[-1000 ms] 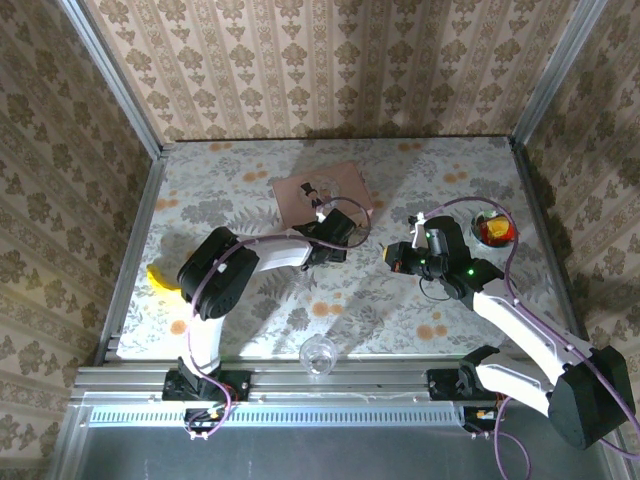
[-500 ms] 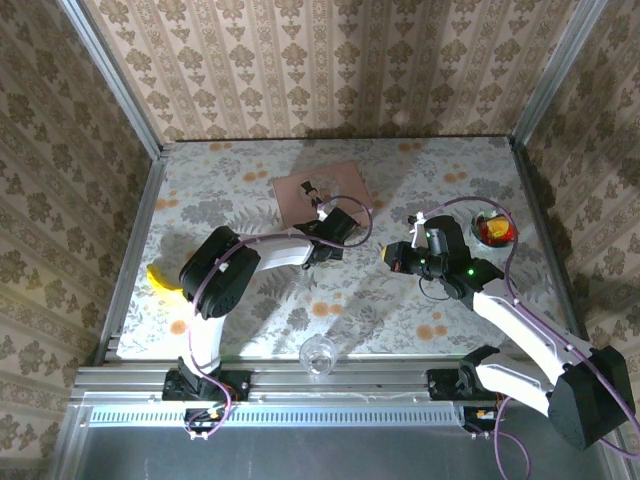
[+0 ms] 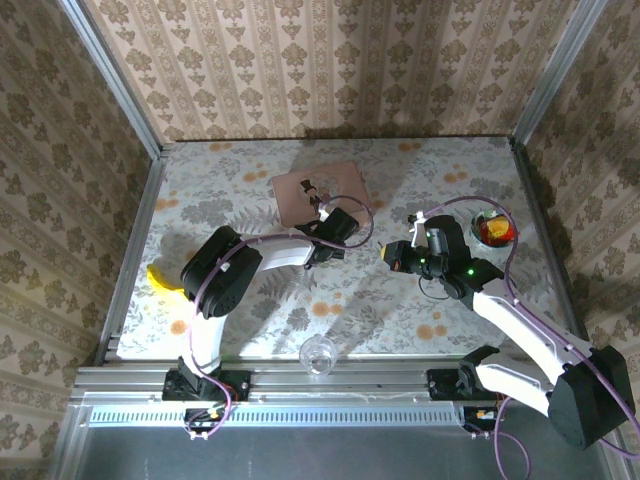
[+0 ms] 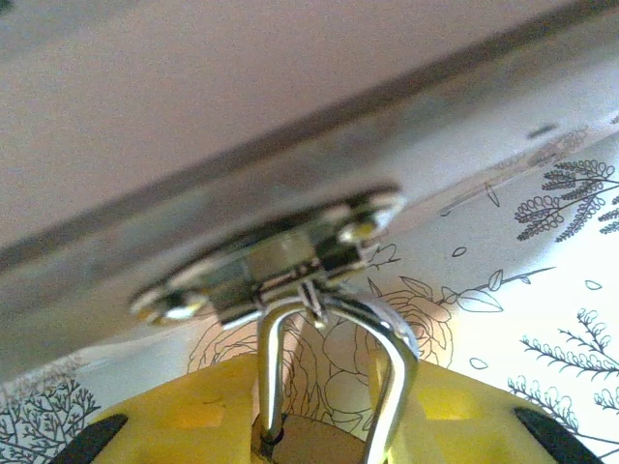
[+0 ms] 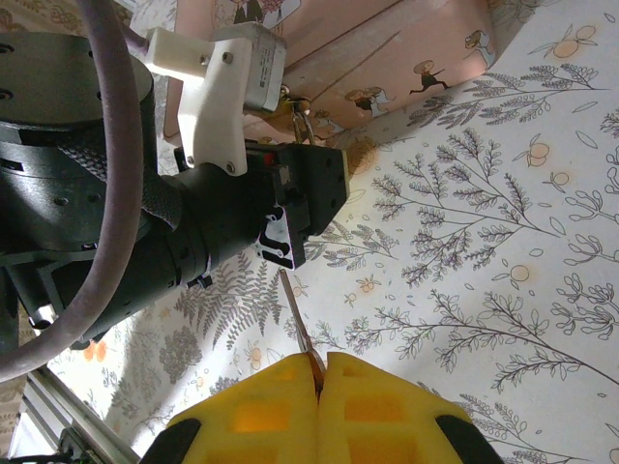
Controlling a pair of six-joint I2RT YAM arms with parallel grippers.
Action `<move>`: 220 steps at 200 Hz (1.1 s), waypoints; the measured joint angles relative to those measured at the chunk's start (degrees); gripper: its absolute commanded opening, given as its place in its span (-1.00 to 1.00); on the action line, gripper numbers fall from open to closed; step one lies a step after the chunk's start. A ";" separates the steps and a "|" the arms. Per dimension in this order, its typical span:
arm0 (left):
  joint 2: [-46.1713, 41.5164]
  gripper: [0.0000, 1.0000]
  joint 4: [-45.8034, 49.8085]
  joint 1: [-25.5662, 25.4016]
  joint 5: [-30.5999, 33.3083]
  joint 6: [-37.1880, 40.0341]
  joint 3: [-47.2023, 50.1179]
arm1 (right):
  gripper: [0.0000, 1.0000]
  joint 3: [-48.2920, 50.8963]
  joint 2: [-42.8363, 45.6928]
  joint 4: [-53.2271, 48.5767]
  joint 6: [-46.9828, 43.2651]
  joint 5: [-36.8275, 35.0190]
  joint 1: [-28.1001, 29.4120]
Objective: Unlock the padlock with the key
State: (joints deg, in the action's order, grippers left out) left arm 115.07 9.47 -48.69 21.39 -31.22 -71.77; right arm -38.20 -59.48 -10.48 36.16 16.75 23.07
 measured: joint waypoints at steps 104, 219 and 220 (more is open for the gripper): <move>0.00 -1.00 0.22 -1.09 1.22 -1.11 0.00 | -1.00 0.00 0.02 -0.02 0.00 0.00 0.00; -1.79 -1.00 1.86 -2.29 0.81 -7.76 1.66 | -1.00 0.20 0.02 0.00 0.00 0.00 0.00; -1.81 -1.00 1.88 -2.32 0.81 -7.80 1.68 | -1.00 0.22 0.02 0.00 -0.02 0.00 0.00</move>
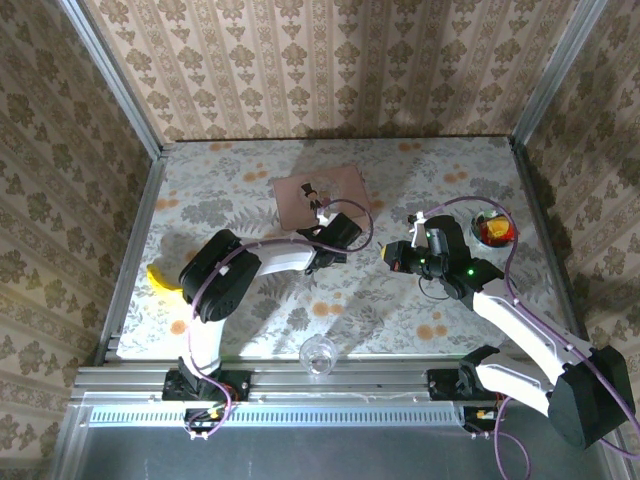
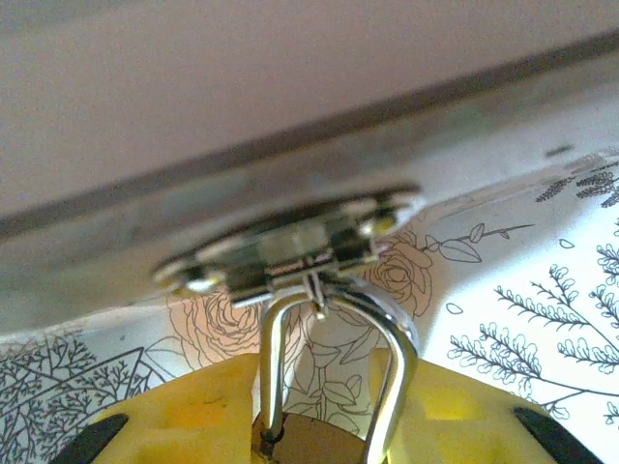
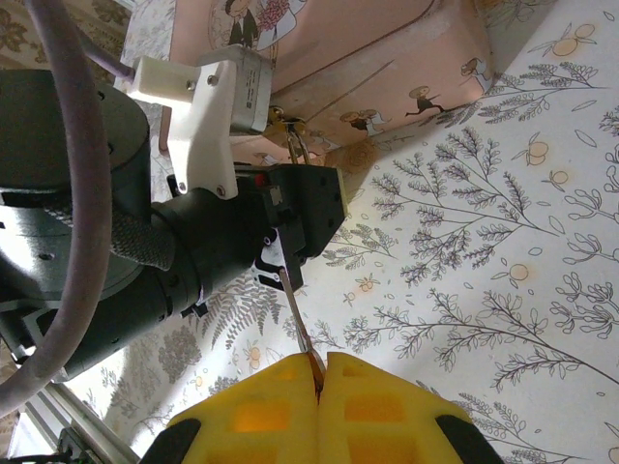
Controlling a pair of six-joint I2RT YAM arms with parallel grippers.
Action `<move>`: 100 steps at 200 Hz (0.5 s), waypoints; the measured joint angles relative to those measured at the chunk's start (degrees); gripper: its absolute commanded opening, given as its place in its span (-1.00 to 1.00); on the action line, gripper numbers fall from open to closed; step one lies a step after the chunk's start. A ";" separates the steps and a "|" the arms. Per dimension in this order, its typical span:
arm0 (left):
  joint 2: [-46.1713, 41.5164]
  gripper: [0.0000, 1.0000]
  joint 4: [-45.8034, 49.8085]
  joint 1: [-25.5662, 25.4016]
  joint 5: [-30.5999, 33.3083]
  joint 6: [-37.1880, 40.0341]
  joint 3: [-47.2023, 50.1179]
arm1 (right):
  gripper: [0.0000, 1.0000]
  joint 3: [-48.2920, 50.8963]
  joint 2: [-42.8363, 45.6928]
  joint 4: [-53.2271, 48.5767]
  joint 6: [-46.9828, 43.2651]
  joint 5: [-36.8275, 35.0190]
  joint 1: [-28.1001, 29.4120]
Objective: Unlock the padlock with the key
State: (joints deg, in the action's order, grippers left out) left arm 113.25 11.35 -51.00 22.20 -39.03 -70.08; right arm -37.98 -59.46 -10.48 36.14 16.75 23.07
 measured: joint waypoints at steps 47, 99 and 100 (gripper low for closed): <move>-0.20 -1.00 0.00 -1.49 0.59 -2.67 0.48 | -1.00 1.79 0.04 0.00 0.00 -0.02 0.00; -0.26 -1.00 -0.02 -2.23 0.76 -4.72 0.68 | -1.00 2.10 0.09 0.00 -0.15 -0.04 0.00; -0.26 -1.00 -0.02 -2.23 0.76 -4.74 0.68 | -1.00 2.10 0.11 0.00 -0.15 -0.02 0.00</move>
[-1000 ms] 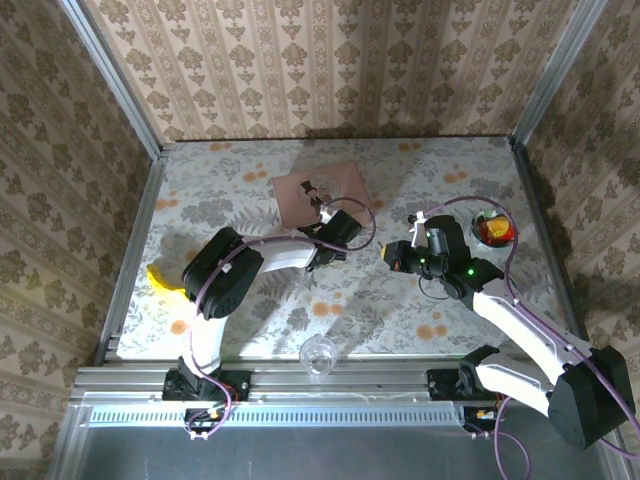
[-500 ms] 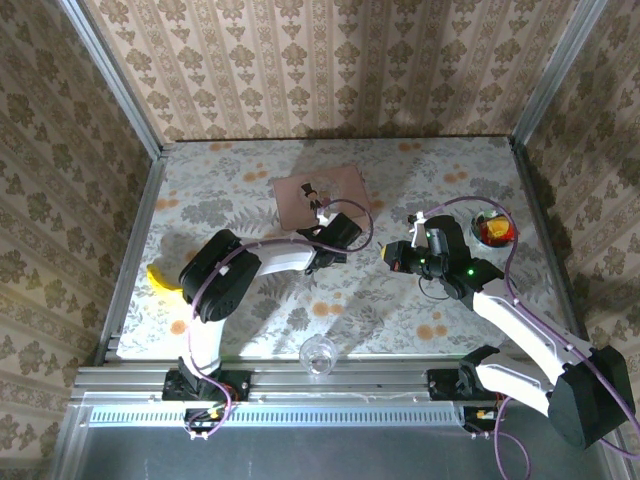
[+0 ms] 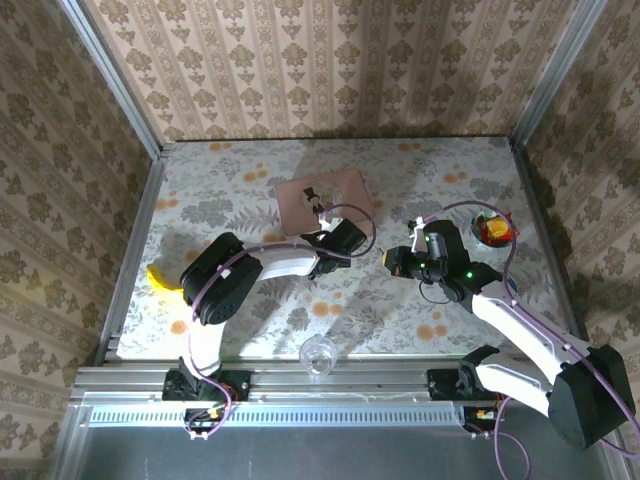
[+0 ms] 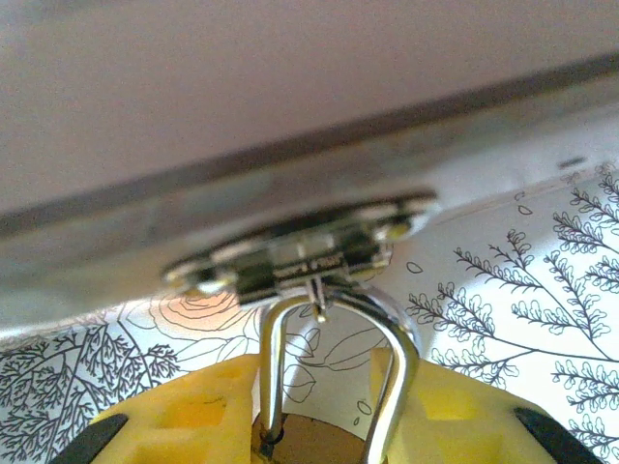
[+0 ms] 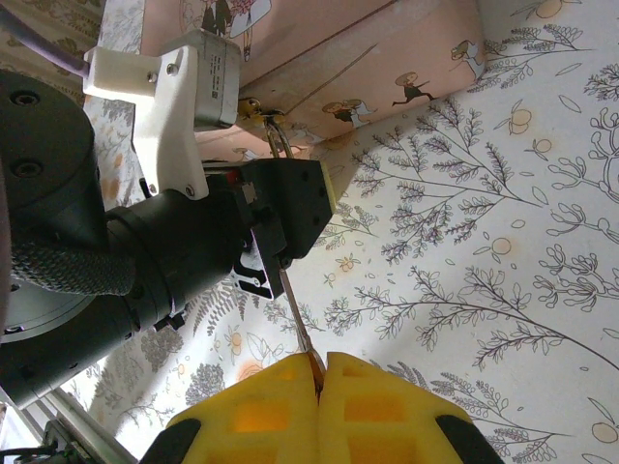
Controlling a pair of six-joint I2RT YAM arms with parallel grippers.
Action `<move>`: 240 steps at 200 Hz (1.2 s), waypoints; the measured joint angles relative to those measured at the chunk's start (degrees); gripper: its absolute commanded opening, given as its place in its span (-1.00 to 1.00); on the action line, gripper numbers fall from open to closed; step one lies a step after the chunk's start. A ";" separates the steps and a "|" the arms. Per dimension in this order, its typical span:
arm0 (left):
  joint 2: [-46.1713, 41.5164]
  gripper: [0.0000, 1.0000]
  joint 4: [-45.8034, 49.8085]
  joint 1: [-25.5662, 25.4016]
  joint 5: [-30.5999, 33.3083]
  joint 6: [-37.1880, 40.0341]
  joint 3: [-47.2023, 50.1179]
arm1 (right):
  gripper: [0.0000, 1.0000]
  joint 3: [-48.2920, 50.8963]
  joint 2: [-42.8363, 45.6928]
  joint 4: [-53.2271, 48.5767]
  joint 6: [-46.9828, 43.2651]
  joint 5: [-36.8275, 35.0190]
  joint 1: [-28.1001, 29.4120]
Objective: Unlock the padlock with the key
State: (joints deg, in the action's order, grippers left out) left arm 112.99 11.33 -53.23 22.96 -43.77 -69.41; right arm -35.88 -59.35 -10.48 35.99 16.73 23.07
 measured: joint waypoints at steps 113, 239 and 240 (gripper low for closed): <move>0.00 -0.33 -0.15 0.44 -0.66 -0.24 -0.02 | -1.00 0.00 0.00 0.00 -0.07 -0.02 0.00; 0.20 0.16 -0.02 0.83 -1.07 -0.96 -1.44 | -1.00 0.00 0.90 0.00 -0.07 -0.04 0.00; 0.20 0.16 -0.02 0.83 -1.07 -0.96 -1.49 | -1.00 0.00 0.90 0.00 -0.07 -0.04 0.00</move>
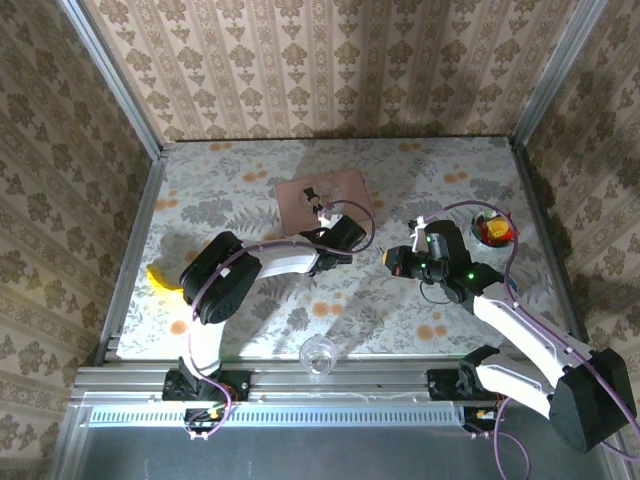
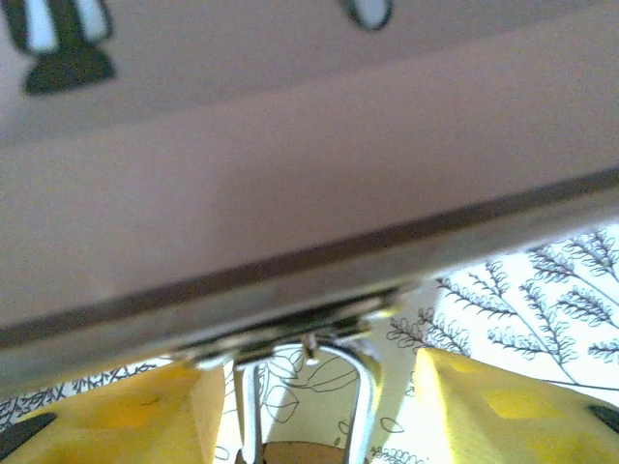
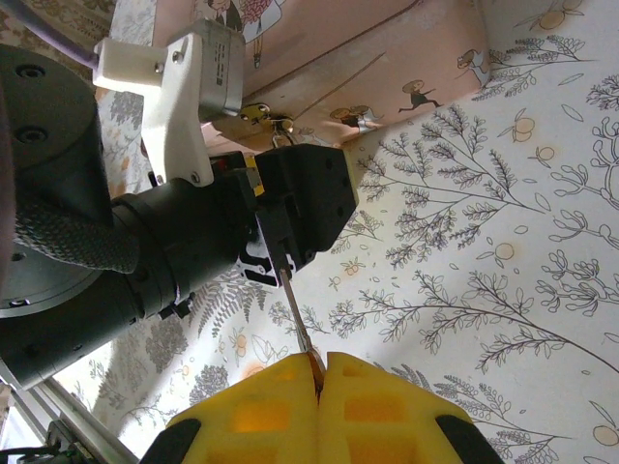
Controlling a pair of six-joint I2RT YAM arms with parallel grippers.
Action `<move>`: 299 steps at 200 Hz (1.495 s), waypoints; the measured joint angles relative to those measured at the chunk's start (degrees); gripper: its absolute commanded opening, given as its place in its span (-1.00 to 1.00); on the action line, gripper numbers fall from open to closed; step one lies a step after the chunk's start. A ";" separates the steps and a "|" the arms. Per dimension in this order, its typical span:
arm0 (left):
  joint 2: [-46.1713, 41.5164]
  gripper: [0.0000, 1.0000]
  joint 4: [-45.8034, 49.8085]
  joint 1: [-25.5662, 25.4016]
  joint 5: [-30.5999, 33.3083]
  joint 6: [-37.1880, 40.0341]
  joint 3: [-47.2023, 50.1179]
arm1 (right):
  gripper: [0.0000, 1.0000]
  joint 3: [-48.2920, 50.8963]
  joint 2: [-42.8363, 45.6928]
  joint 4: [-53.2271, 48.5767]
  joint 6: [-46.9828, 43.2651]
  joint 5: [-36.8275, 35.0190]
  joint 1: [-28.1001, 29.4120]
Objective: Unlock the padlock with the key
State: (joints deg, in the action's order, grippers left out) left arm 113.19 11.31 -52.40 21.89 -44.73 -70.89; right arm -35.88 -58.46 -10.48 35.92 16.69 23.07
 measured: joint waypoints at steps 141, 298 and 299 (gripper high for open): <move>1.31 -0.16 0.02 0.76 0.46 1.01 -0.50 | -1.00 0.63 0.44 0.02 0.00 -0.02 -0.04; 1.99 -0.18 0.02 0.74 0.50 0.98 -0.50 | -1.00 0.61 -0.20 0.04 0.00 0.00 -0.04; 1.99 -0.18 0.02 0.74 0.48 0.98 -0.50 | -1.00 0.61 -0.22 0.04 0.00 0.00 -0.04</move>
State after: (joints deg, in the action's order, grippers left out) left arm 115.18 11.33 -51.66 22.37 -43.75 -71.40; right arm -35.27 -58.67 -10.44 35.92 16.69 23.03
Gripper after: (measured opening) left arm 0.413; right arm 0.067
